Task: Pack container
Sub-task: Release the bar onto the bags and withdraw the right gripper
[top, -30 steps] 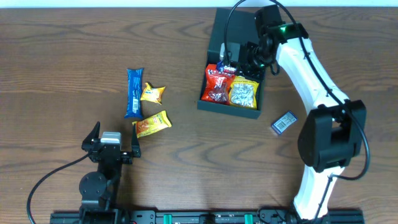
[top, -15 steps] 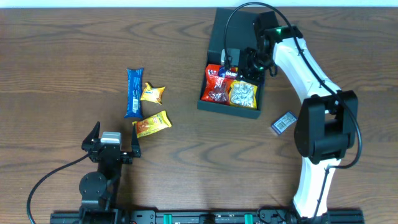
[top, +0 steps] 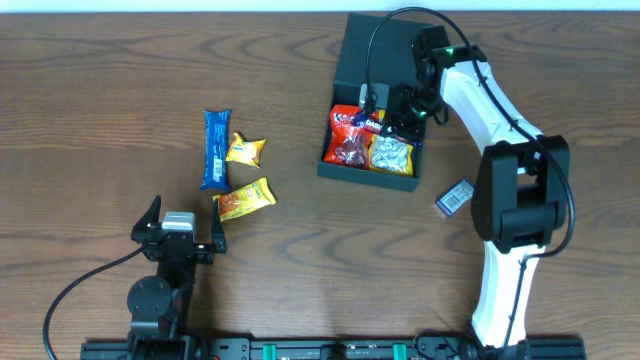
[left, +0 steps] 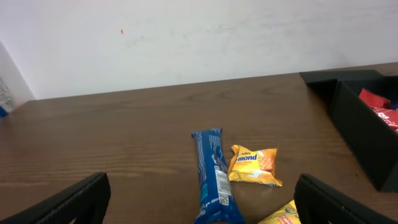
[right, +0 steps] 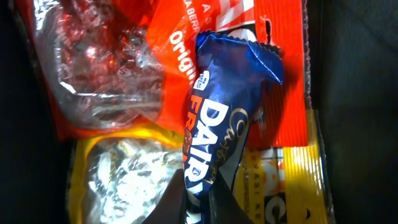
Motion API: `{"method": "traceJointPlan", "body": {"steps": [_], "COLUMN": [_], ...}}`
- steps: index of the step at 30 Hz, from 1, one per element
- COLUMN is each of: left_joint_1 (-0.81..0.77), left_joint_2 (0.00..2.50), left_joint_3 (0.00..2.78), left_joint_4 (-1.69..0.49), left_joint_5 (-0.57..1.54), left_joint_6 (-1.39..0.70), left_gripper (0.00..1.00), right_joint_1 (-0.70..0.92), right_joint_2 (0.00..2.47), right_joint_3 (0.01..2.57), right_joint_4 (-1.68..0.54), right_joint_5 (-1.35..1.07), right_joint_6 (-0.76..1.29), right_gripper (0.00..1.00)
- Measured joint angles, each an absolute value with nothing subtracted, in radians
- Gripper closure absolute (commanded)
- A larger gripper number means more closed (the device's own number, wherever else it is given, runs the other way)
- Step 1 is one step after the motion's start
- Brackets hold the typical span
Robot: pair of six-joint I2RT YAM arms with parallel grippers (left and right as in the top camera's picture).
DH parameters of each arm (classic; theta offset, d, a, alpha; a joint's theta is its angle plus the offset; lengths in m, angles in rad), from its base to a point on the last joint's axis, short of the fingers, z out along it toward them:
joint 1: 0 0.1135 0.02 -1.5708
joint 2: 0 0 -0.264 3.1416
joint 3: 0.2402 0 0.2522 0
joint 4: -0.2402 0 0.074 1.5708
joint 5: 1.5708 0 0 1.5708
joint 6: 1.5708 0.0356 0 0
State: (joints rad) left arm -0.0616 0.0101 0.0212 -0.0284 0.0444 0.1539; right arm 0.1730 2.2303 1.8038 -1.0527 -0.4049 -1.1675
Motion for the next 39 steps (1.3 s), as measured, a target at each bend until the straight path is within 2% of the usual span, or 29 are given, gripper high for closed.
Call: {"method": "traceJointPlan", "body": {"steps": [5,10,18,20,22,24,26,28,30,39], "left_joint_1": [-0.062,-0.062,-0.062,-0.062,-0.062,-0.062,-0.062,-0.062,-0.062,-0.062], "left_joint_2": [0.010,0.010,0.010,0.010,0.010,0.010,0.010,0.010,0.010,0.010], "left_joint_3": [0.021,0.021,0.021,0.021,0.021,0.021,0.021,0.021,0.021,0.021], "left_joint_4": [-0.028,-0.028,-0.028,-0.028,-0.028,-0.028,-0.029,-0.028,-0.028,-0.028], "left_joint_5": [0.044,0.044,0.044,0.044,0.044,0.044,0.044,0.044,0.044,0.044], "left_joint_6": [0.154,0.154,0.154,0.154,0.154,0.154,0.154,0.154,0.154,0.154], "left_gripper": [0.05,0.05,0.04,0.05,0.05,0.05,0.05,0.05,0.05,0.05], "right_joint_1": [0.172,0.172,0.173,0.173,0.174,0.175,0.179,0.187,0.198,0.243], "right_joint_2": [2.248,2.250,2.252,2.256,2.266,2.274,2.281,2.283,2.283,2.283], "right_joint_3": [1.810,1.813,1.816,1.830,1.858,1.887,1.929,1.974,2.017,2.232], "right_joint_4": [-1.046,-1.040,-1.041,-1.052,-1.077,-1.114,-1.159,-1.203,-1.240,-1.282], "right_joint_5": [-0.412,-0.411,-0.374,-0.365,-0.358,-0.353,-0.350,-0.353,-0.365,-0.395], "right_joint_6": [-1.168,-1.171,-1.173,-1.174,-1.174,-1.170,-1.180,-1.179,-1.176,-1.017], "right_gripper": [0.98,0.86,0.78,0.70,0.53,0.43,0.39,0.30,0.25,0.08]}}
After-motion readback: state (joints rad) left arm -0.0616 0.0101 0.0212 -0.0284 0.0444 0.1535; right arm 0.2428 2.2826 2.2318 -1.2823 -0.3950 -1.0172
